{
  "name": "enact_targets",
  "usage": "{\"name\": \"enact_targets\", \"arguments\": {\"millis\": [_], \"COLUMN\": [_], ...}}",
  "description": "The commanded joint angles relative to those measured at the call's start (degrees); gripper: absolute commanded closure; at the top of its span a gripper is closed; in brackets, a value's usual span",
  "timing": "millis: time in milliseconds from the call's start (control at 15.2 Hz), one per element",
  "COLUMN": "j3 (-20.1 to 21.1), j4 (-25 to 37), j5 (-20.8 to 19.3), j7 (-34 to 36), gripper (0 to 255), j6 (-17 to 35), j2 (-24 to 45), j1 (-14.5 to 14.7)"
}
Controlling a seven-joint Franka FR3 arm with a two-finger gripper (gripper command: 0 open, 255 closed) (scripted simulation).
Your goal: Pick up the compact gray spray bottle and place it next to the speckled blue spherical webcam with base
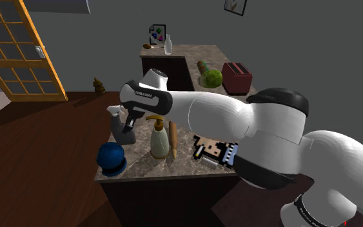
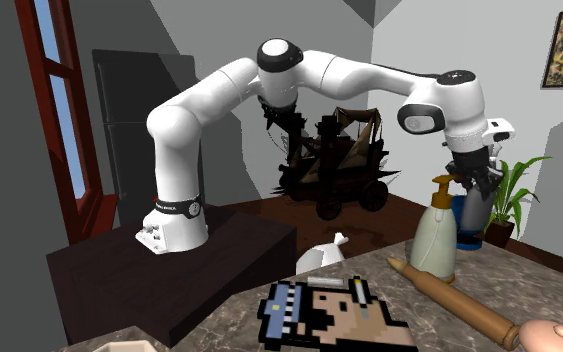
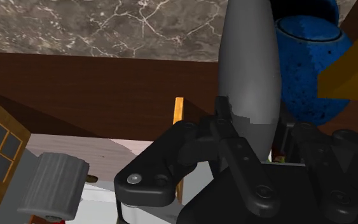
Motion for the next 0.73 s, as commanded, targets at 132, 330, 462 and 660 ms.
{"name": "enact_targets", "arguments": {"millis": [132, 330, 462, 660], "j3": [1.5, 2.5, 3.1, 4.1], "j4": [0.1, 0.3, 0.6, 1.0], "j5": [1.5, 2.6, 3.4, 4.5], "j7": [-1.3, -2.1, -2.7, -3.5], "gripper": [255, 255, 255, 255], "j6": [1.2, 2.1, 2.7, 3.6], "j2": [1.7, 2.8, 3.6, 4.9], "j1": [-0.5, -1.0, -1.3, -1.9]}}
